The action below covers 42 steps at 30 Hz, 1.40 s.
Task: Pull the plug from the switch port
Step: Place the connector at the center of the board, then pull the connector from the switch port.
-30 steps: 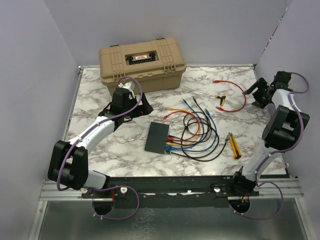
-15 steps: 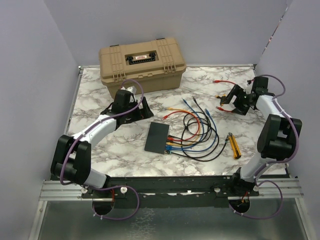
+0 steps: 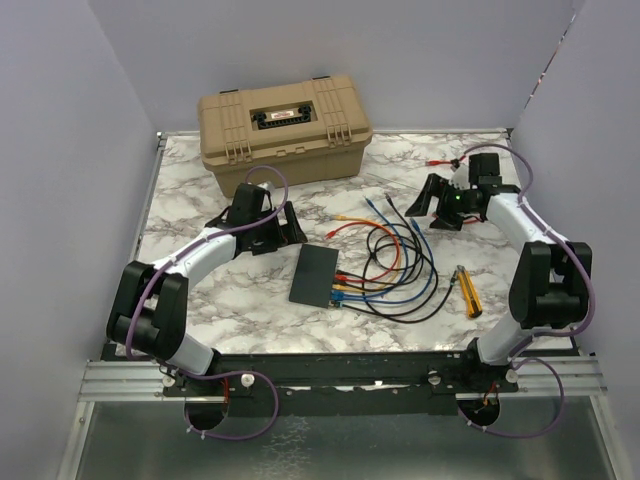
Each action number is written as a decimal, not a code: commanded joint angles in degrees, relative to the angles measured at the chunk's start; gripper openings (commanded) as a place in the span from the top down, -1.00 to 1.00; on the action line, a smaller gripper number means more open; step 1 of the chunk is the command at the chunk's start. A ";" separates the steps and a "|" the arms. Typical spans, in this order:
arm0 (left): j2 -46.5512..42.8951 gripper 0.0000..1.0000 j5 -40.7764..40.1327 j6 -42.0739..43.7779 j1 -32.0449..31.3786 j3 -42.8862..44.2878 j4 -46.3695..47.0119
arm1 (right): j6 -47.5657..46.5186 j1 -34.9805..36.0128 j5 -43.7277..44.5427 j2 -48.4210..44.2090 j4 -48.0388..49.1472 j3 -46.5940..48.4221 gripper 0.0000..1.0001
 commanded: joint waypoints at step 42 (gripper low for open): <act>5.64 -0.67 2.73 -2.17 0.10 -5.94 0.16 | -2.84 22.81 -21.22 13.25 -1.83 7.82 -0.79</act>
